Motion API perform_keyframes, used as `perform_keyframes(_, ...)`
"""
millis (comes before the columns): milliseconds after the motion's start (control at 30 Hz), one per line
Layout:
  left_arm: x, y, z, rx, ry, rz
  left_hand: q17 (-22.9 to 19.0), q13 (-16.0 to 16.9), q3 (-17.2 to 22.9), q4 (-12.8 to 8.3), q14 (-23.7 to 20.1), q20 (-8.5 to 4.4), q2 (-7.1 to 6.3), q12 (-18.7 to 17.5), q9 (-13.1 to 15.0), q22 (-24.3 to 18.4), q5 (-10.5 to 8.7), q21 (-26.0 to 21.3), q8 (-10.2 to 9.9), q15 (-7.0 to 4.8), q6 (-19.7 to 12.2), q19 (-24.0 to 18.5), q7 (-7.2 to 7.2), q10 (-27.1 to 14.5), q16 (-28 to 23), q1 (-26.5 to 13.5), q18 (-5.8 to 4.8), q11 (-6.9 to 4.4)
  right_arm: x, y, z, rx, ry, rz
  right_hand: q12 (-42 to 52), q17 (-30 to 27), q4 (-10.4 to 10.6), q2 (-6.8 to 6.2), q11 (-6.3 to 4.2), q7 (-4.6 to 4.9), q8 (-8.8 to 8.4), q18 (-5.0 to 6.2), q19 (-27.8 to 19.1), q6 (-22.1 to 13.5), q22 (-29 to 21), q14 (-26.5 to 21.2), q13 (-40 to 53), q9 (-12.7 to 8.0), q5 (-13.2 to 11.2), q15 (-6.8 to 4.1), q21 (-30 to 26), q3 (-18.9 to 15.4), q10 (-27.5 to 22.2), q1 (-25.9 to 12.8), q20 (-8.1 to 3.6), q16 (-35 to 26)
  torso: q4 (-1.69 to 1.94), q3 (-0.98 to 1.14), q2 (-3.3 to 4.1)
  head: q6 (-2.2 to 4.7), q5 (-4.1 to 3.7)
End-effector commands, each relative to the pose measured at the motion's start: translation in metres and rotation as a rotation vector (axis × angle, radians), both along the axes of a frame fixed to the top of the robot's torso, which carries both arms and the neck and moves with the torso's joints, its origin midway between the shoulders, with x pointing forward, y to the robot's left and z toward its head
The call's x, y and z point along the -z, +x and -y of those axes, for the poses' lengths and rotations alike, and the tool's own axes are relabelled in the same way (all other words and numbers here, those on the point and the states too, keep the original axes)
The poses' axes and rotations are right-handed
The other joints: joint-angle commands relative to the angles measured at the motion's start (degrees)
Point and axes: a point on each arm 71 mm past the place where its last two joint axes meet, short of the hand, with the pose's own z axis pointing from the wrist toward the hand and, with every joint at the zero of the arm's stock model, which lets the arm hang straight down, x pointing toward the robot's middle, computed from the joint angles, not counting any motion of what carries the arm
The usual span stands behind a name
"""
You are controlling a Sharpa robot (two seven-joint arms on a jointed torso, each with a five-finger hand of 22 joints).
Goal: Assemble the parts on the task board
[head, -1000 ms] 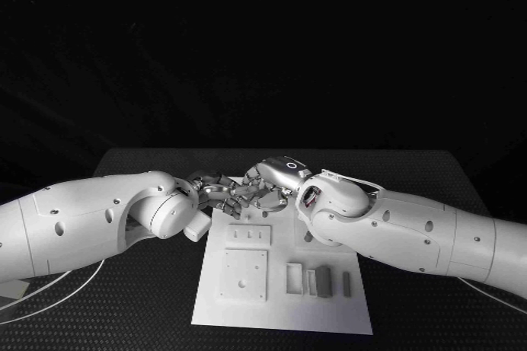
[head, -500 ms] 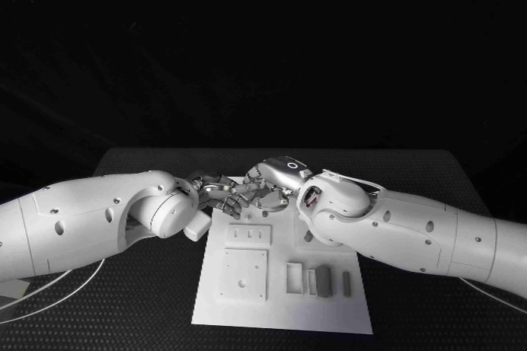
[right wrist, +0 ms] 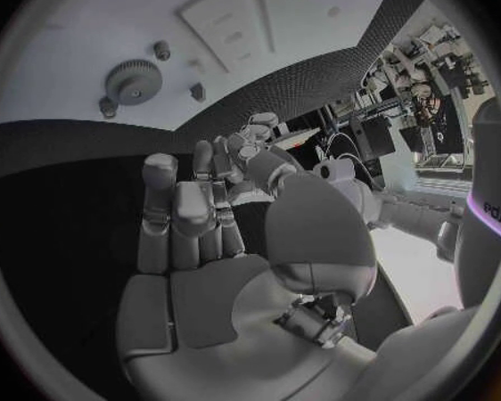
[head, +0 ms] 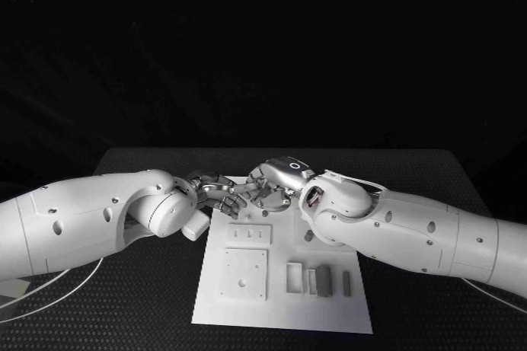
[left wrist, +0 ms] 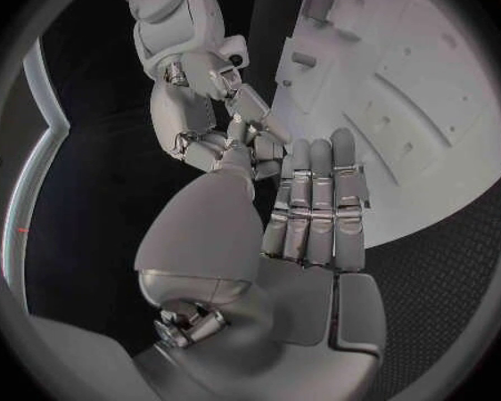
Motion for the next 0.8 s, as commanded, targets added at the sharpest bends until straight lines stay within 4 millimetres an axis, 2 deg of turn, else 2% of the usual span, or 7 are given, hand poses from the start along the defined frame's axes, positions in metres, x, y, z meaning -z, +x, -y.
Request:
perform_keyframes(33, -0.001, 0.0, -0.001, 0.001, 0.006, 0.007, 0.1, 0.2, -0.4, 0.0, -0.1, -0.45, -0.03, -0.3, -0.1, 0.1, -0.05, -0.4, -0.2, 0.1, -0.2, 0.0, 0.14, -0.4, 0.0, -0.9, 0.78, 0.05, 0.001, 0.0, 0.001, 0.003, -0.019, 0.004, -0.4, 0.0, -0.3, 0.48, -0.59, 0.27, 0.3, 2.2, 0.1, 0.6, 1.1, -0.4, 0.0, -0.1, 0.1, -0.09, -0.1, -0.1, 3.9, 0.1, -0.21, 0.0, 0.01, -0.03, 0.02, -0.01, -0.03)
perform_keyframes(367, -0.001, 0.0, -0.01, -0.007, 0.006, 0.007, 0.1, 0.5, -0.6, 0.0, -0.1, -0.5, -0.61, -0.3, -0.1, 0.1, -0.05, -0.6, -0.2, 0.05, -0.1, 0.1, 0.06, -0.4, 0.0, -2.6, 0.88, 0.01, 0.002, 0.006, 0.01, 0.037, -0.028, 0.01, -0.4, 0.0, -0.3, 0.45, -0.61, 0.25, 0.32, 2.2, 0.1, 0.7, 1.1, -0.4, 0.1, -0.1, 0.1, -0.11, -0.1, -0.1, 4.0, 0.1, -0.2, 0.0, -0.02, -0.02, -0.01, 0.02, -0.2)
perform_keyframes(600, -0.001, -0.004, -0.004, 0.043, -0.01, -0.001, 0.3, 1.1, -0.1, 0.0, 0.9, -0.82, 0.68, 0.2, 0.3, 0.3, -0.05, -0.5, 0.7, -0.39, 1.6, 1.0, -0.76, 0.8, 0.5, -2.8, 1.05, -0.67, 0.002, 0.008, 0.009, 0.044, -0.027, 0.012, -0.4, 0.0, -0.3, 0.4, -0.63, 0.24, 0.33, 2.2, 0.1, 0.7, 1.1, -0.4, 0.0, -0.1, 0.1, -0.13, -0.1, -0.2, 4.0, 0.0, -0.2, 0.0, -0.05, -0.05, 0.02, 0.08, -0.22)
perform_keyframes(800, -0.003, -0.006, 0.002, 0.06, -0.049, 0.003, 0.2, 0.9, 0.2, -0.2, 0.6, -0.81, 3.26, -0.5, 0.3, 0.4, -0.04, -0.8, 0.7, -0.32, 1.8, 0.6, -0.93, 1.0, 0.2, 0.7, 0.87, -0.65, 0.003, 0.009, 0.008, 0.044, -0.034, 0.007, -0.4, 0.0, -0.3, 0.4, -0.64, 0.23, 0.34, 2.2, 0.2, 0.7, 1.1, -0.4, 0.1, -0.1, 0.1, -0.14, -0.1, -0.2, 4.1, 0.0, -0.2, 0.0, -0.11, -0.05, 0.05, 0.13, -0.27)
